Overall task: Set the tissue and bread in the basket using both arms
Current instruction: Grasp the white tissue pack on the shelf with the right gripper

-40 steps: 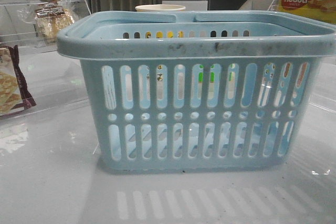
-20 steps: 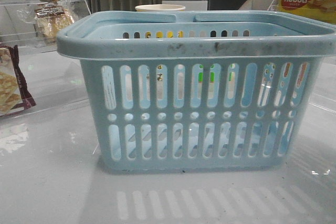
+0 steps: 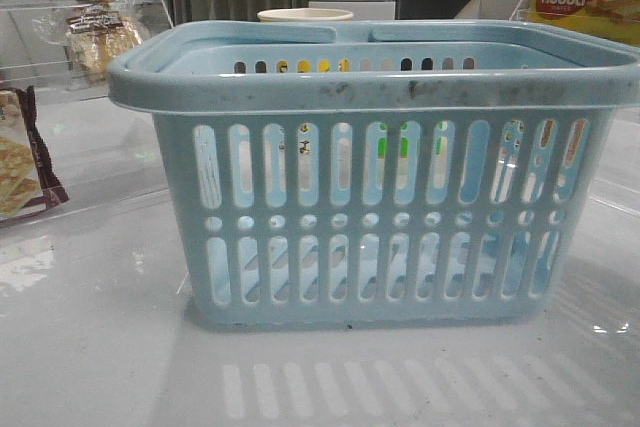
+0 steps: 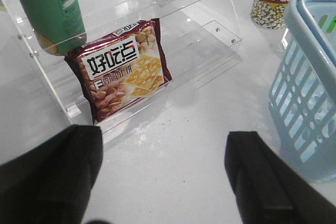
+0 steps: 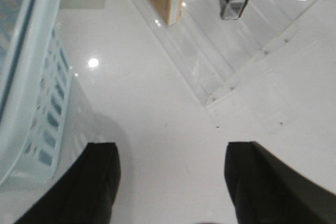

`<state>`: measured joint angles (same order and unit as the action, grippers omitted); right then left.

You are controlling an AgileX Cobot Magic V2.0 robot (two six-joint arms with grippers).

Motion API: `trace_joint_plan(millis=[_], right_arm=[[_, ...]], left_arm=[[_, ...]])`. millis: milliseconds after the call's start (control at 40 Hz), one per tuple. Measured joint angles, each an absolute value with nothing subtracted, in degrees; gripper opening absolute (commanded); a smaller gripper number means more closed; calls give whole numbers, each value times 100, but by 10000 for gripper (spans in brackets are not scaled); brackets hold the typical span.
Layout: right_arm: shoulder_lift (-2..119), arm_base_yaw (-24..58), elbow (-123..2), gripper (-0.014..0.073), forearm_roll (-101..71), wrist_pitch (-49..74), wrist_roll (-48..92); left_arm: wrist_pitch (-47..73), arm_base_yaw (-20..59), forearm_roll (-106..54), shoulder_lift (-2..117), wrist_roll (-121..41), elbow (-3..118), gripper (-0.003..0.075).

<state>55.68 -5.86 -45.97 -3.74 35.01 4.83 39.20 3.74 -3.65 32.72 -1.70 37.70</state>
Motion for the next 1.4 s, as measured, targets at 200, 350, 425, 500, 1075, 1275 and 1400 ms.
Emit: trace_joint_plan(millis=[200,350,425,500,1075,1275,1400], right_arm=[[6719,-968,-5610,539,-374,3501,483],[7590,-986,-6393,539,-374,3501,483],[8014,-986,-6780,539,-374,3491,483],[8452,-986,-7162,539,-374,3483,483],[10138,-986,-8118,539,226,3209,483],[10302,-986,-8127,539,249,2791,483],[10357,-986,-8131,539,249,2637,483]], left_arm=[[3900,374,-365,3272,-170,3770,548],[3900,374,-365,3272,-170,3770,548],[3900,374,-365,3272,-170,3770,548],[3900,374,-365,3272,-170,3770,548],[3900,374,-365,3272,-170,3770,548],[3900,374,-365,3272,-170,3770,548],[3900,374,-365,3272,-170,3770,548]])
